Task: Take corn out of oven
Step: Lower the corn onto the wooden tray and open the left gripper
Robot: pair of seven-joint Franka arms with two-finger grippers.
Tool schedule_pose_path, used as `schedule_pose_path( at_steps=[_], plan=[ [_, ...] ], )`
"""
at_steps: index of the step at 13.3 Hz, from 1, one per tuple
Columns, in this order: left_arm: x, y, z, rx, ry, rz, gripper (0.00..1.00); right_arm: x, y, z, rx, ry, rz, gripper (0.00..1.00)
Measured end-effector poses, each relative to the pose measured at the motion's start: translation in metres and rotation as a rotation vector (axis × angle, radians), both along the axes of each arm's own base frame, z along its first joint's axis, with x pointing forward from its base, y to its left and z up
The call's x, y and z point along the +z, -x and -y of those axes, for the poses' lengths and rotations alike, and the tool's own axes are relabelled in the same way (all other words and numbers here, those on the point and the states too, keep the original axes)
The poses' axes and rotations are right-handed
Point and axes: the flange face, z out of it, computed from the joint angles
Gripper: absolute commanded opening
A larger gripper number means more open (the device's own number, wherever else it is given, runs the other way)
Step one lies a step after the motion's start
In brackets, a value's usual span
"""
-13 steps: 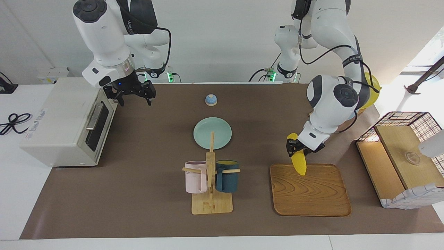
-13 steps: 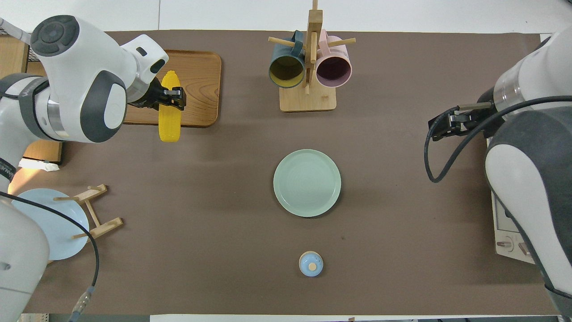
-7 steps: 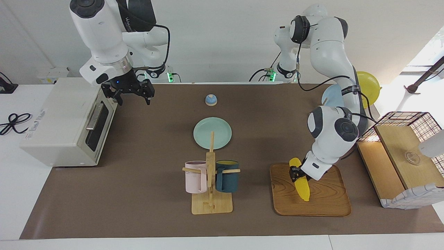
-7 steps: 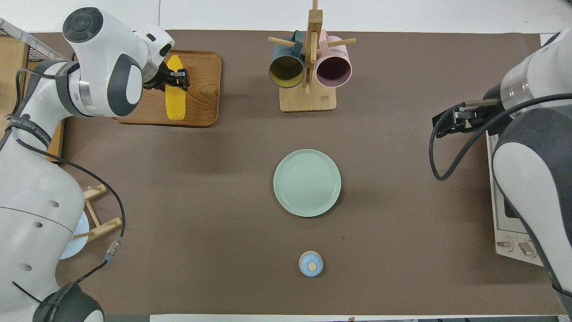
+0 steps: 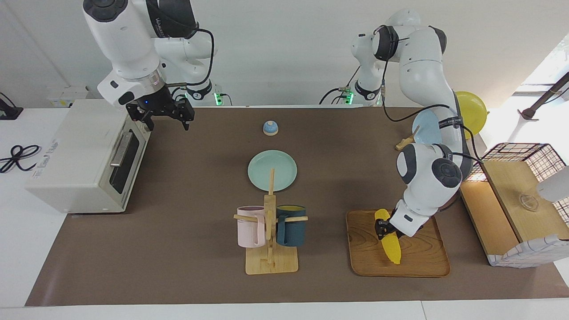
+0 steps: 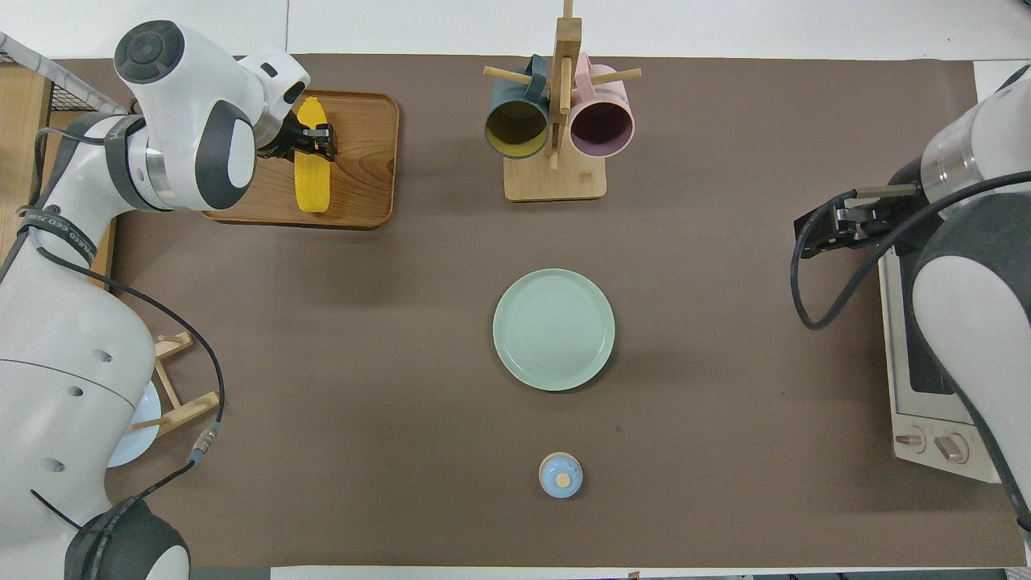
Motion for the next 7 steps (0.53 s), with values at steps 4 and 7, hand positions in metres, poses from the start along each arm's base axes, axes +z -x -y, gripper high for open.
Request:
schedule_pose_path(
  at_steps=[4, 7],
  plan=[
    [0.000, 0.000, -0.001, -0.001, -0.001, -0.004, 1.00, 0.002, 0.003, 0.014, -0.028, -0.008, -0.028, 1.00],
    [0.019, -0.001, -0.008, 0.005, -0.001, -0.011, 1.00, 0.006, 0.004, 0.014, -0.027, -0.008, -0.022, 1.00]
  ],
)
